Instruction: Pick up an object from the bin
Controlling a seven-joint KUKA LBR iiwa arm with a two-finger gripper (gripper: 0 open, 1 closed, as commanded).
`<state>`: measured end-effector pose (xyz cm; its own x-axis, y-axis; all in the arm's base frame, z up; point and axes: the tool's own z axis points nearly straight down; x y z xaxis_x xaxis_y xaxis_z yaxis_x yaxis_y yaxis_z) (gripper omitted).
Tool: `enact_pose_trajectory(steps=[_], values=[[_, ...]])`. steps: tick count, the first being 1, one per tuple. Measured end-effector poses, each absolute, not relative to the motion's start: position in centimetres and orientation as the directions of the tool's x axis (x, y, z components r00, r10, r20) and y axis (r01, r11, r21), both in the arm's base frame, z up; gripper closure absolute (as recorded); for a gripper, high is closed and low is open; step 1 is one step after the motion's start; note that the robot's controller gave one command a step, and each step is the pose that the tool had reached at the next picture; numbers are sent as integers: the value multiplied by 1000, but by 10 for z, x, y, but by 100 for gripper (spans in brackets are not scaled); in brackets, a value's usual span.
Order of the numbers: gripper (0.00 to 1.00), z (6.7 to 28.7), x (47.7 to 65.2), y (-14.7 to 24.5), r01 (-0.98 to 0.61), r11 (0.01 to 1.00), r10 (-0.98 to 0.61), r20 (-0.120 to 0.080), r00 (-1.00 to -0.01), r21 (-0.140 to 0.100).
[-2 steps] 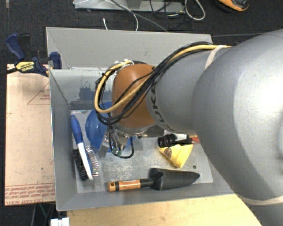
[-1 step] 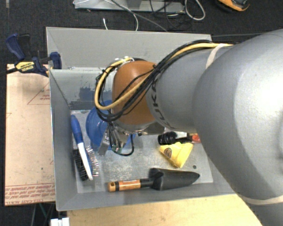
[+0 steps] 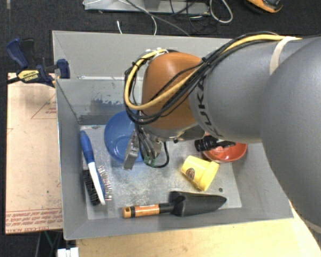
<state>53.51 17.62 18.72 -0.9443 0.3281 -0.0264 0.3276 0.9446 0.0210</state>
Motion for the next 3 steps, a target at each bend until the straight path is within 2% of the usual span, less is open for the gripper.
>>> enact_pose_trajectory(steps=[1,2,3], values=[[100,145,536,179,415,910,415,-16,-910,19],[100,181,541,180,327,945,328,-29,-944,24],[100,141,537,185,387,922,387,-11,-922,15]])
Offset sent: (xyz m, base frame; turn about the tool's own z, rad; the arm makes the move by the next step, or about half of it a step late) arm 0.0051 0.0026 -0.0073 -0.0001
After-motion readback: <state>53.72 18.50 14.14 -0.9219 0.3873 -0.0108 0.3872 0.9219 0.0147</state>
